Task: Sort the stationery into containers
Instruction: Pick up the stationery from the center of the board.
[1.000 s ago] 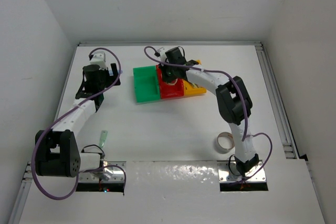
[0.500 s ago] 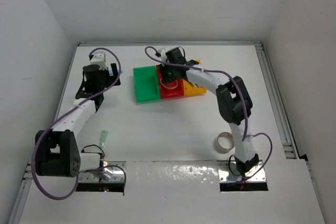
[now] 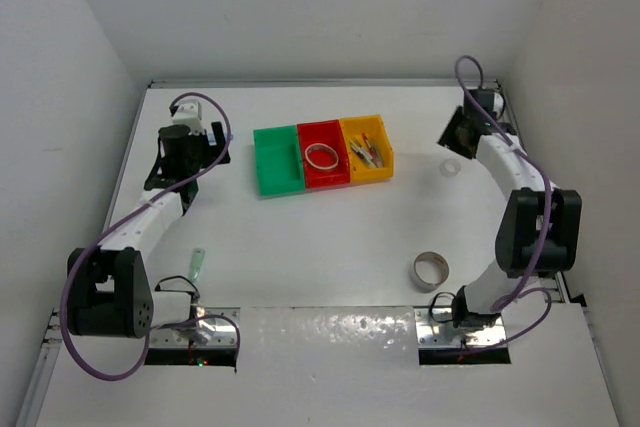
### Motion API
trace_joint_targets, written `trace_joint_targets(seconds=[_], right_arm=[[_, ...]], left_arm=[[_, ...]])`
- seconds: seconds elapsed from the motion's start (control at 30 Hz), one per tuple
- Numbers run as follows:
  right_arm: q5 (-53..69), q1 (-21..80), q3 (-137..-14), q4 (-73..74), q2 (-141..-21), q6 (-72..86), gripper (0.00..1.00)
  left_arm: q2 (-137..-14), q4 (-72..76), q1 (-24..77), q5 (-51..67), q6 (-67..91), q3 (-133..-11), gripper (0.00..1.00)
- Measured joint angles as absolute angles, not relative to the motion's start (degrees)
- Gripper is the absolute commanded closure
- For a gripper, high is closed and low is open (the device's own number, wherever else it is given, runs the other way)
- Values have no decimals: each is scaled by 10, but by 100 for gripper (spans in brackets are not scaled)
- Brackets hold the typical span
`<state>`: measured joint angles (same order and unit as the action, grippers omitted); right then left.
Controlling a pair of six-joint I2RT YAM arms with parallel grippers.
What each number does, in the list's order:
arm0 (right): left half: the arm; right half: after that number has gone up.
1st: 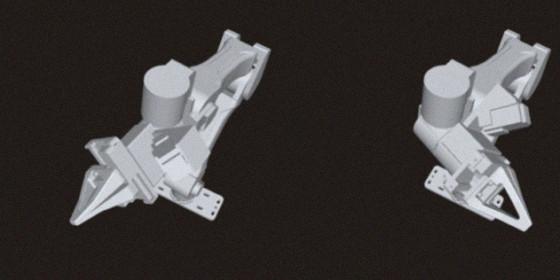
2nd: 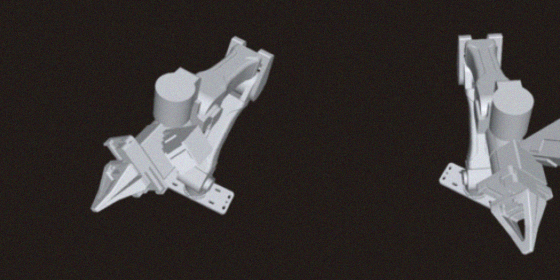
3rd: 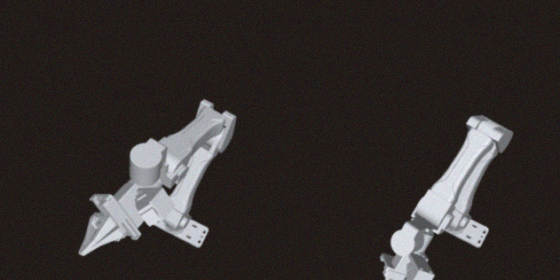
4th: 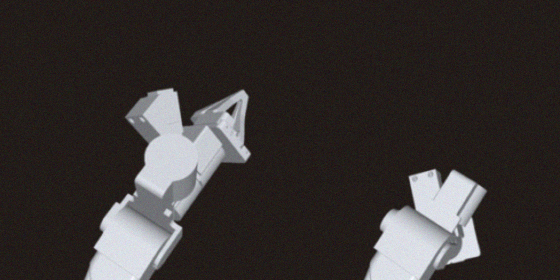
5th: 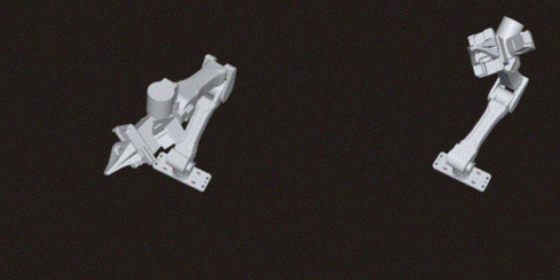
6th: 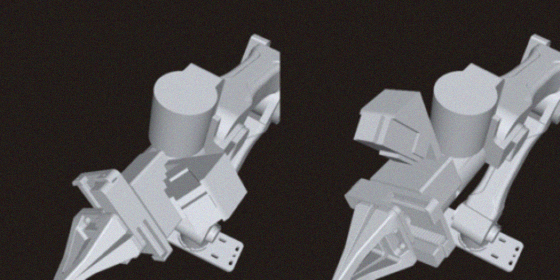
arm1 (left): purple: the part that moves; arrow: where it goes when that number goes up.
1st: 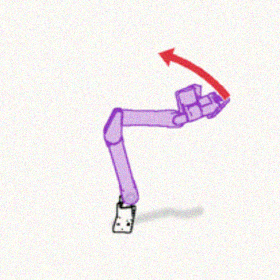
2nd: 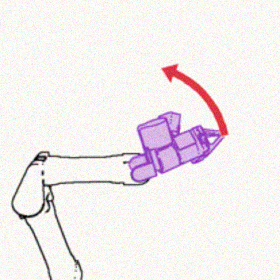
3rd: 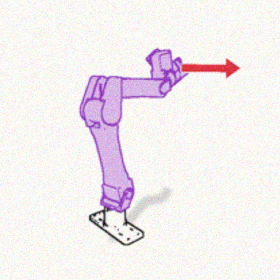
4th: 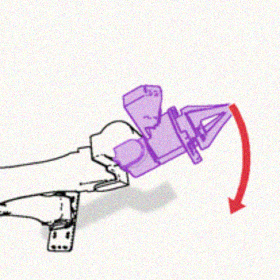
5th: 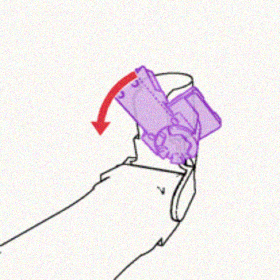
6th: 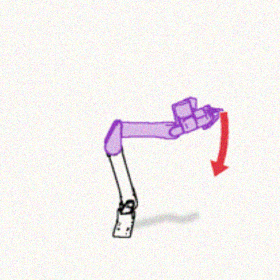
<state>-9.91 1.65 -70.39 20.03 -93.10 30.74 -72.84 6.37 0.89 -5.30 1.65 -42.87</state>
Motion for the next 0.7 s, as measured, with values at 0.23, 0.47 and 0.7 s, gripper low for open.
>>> trace_joint_targets(seconds=[0.23, 0.47, 0.7], right_arm=[[-100, -91, -660, 244, -999, 373, 69], [-114, -96, -700, 234, -1077, 377, 69], [-114, -97, -725, 213, -1119, 384, 70]], left_arm=[[-728, 69, 9, -50, 19, -427, 11], [-728, 71, 8, -52, 20, -427, 11], [-728, 71, 7, -54, 20, -427, 11]])
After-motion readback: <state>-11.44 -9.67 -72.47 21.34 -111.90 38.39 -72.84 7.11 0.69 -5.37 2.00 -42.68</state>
